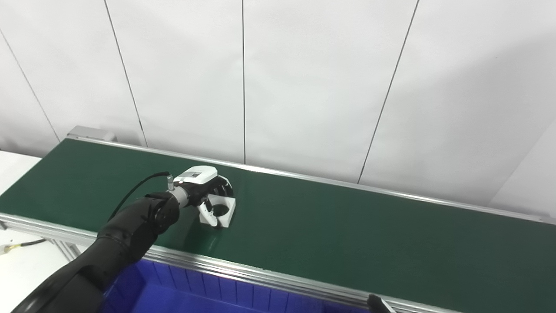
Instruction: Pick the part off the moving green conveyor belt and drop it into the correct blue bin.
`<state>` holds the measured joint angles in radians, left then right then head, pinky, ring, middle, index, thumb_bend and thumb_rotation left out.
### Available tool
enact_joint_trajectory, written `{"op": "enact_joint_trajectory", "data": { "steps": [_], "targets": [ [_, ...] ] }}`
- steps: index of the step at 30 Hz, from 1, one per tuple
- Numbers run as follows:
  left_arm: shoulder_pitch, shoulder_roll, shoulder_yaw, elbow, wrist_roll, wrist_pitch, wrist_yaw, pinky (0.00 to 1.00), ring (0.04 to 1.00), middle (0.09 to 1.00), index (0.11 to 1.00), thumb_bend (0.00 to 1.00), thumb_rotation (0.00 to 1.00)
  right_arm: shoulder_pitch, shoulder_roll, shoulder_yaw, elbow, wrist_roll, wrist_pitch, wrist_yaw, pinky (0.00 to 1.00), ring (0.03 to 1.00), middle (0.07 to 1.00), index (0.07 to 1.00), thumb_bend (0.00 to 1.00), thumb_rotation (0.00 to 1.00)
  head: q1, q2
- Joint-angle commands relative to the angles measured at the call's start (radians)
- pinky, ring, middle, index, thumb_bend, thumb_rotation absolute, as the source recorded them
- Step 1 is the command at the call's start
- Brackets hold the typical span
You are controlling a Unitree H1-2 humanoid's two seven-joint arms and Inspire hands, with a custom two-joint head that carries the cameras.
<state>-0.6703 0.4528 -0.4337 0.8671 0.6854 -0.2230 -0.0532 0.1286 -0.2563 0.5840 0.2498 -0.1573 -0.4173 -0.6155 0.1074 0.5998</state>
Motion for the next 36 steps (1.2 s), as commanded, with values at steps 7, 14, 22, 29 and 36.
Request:
{"op": "enact_joint_trajectory", "data": {
  "steps": [7,14,22,29,36],
  "targets": [
    [-0.013,-0.006,0.030,-0.034,-0.032,-0.112,0.132,0.43,0.498,0.463,0.524,0.51,0.00,-0.001,-0.004,-0.005,-0.023,-0.011,-0.053,-0.014,0.77,0.809,0.814,0.818,0.81,0.74,0.000,0.007],
    [0.026,0.008,0.118,-0.162,-0.092,-0.156,0.150,0.49,0.531,0.482,0.508,0.52,0.00,-0.002,0.001,0.003,-0.032,-0.008,-0.053,-0.016,0.76,0.802,0.815,0.817,0.80,0.73,-0.041,0.028],
    [0.170,0.005,0.248,-0.483,-0.224,-0.207,0.124,0.44,0.409,0.489,0.548,0.50,0.00,0.012,0.017,0.007,-0.058,-0.048,-0.053,-0.036,0.76,0.805,0.814,0.819,0.83,0.74,-0.156,0.088],
    [0.292,-0.011,0.280,-0.656,-0.394,-0.246,0.079,0.43,0.408,0.491,0.554,0.49,0.00,0.016,0.034,0.006,-0.074,-0.088,-0.053,-0.038,0.77,0.810,0.819,0.824,0.85,0.76,-0.254,0.140],
    [0.449,-0.056,0.266,-0.805,-0.447,-0.246,0.056,0.39,0.399,0.497,0.556,0.49,0.00,0.019,0.061,-0.026,-0.089,-0.135,-0.053,-0.013,0.77,0.806,0.826,0.836,0.90,0.82,-0.342,0.204]
  ]
}}
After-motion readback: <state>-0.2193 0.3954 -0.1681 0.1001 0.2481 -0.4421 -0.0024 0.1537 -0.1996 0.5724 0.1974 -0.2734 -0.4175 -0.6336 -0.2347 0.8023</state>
